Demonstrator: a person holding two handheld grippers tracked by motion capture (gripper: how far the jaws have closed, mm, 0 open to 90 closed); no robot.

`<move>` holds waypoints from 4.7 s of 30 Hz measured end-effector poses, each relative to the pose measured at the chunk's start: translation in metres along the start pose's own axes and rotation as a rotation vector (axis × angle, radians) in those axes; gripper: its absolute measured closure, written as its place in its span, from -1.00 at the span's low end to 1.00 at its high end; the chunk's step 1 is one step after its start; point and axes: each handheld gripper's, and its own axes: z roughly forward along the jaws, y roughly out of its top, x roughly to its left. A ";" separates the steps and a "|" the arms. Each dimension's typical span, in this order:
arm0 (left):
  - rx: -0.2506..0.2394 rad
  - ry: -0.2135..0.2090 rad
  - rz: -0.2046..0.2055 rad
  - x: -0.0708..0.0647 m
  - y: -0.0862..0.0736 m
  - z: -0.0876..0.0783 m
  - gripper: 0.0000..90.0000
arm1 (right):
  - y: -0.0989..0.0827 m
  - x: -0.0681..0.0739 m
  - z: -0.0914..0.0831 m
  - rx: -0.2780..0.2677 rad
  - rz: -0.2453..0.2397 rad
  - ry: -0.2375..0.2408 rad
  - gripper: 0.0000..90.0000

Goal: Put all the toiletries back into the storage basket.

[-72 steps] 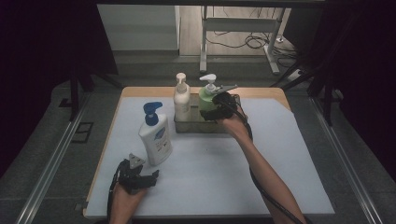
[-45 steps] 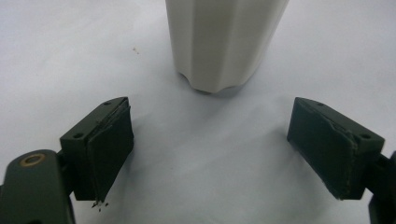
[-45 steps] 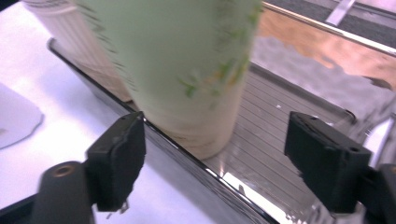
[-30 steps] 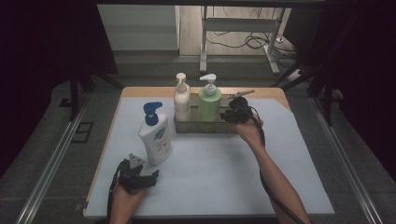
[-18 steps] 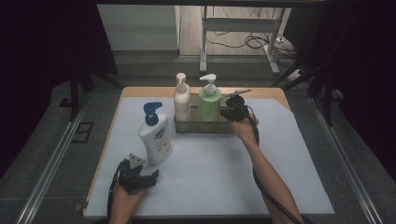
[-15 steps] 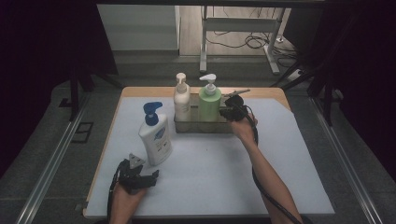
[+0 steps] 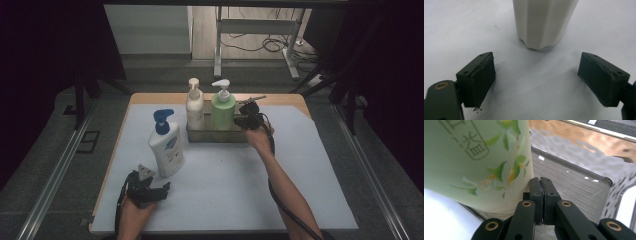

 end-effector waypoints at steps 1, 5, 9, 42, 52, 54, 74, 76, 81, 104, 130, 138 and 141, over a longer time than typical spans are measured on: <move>0.000 0.000 0.000 0.000 0.000 0.000 -0.69 | 0.000 0.001 0.001 -0.001 -0.002 0.002 0.95; 0.000 0.000 0.000 0.000 0.000 0.000 -0.69 | 0.001 0.003 0.001 -0.002 -0.007 0.006 0.95; 0.000 0.000 0.000 0.000 0.000 0.000 -0.69 | 0.001 0.005 0.002 0.000 -0.010 0.010 0.91; 0.001 0.000 0.000 0.000 0.000 0.000 -0.69 | 0.006 0.025 0.007 0.016 -0.052 -0.004 0.92; 0.000 0.000 0.000 0.000 0.000 0.000 -0.69 | 0.004 0.025 -0.009 0.006 -0.089 0.016 0.72; 0.000 -0.001 0.000 0.000 0.000 0.000 -0.69 | 0.004 0.025 -0.011 0.003 -0.093 0.015 0.67; 0.001 -0.003 -0.001 0.000 0.000 0.000 -0.69 | -0.006 0.030 -0.046 -0.031 -0.118 0.103 -0.16; 0.001 -0.003 -0.001 0.000 0.000 0.000 -0.69 | -0.008 0.030 -0.049 -0.034 -0.123 0.108 -0.22; 0.001 -0.002 -0.001 0.000 0.000 0.000 -0.69 | -0.016 0.028 -0.058 -0.043 -0.139 0.113 -0.35; 0.000 -0.002 -0.002 0.000 0.000 0.000 -0.69 | -0.053 0.029 -0.106 -0.060 -0.224 0.107 -0.72; 0.000 -0.002 -0.003 0.000 0.000 0.000 -0.69 | -0.133 0.003 -0.123 -0.040 -0.175 0.057 -1.00; 0.001 -0.002 -0.001 0.000 0.000 0.000 -0.69 | -0.159 -0.006 -0.119 -0.035 -0.135 0.052 -1.00; 0.001 -0.001 0.001 0.000 0.001 0.000 -0.68 | -0.164 -0.009 -0.117 -0.026 -0.126 0.055 -1.00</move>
